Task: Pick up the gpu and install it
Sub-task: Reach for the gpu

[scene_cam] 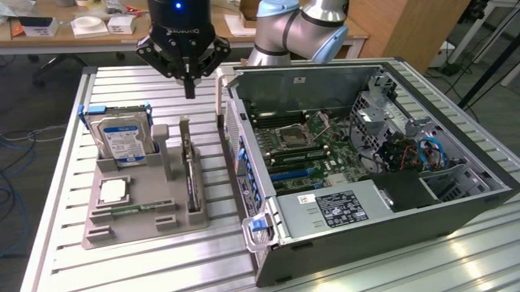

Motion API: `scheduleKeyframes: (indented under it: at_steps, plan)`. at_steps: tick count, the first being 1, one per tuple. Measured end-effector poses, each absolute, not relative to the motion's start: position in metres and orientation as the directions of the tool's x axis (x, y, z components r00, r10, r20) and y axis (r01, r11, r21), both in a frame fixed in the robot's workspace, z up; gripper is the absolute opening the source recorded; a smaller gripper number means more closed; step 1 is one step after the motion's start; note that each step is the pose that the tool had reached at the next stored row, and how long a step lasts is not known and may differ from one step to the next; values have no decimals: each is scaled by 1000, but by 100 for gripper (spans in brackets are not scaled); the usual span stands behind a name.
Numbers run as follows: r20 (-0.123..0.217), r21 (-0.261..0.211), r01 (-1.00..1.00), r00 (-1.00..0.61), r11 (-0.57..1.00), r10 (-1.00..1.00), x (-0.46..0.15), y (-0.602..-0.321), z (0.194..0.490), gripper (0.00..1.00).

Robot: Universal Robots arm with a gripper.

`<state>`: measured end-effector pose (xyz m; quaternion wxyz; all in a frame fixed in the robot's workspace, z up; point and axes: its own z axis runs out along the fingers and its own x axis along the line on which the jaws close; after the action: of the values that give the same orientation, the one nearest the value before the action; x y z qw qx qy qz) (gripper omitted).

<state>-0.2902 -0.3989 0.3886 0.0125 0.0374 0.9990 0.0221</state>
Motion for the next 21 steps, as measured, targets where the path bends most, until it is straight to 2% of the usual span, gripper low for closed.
scheduleKeyframes:
  at_steps: [21]
  plan:
    - [-23,45,74,-997,996,75,-308,-399,388,11]
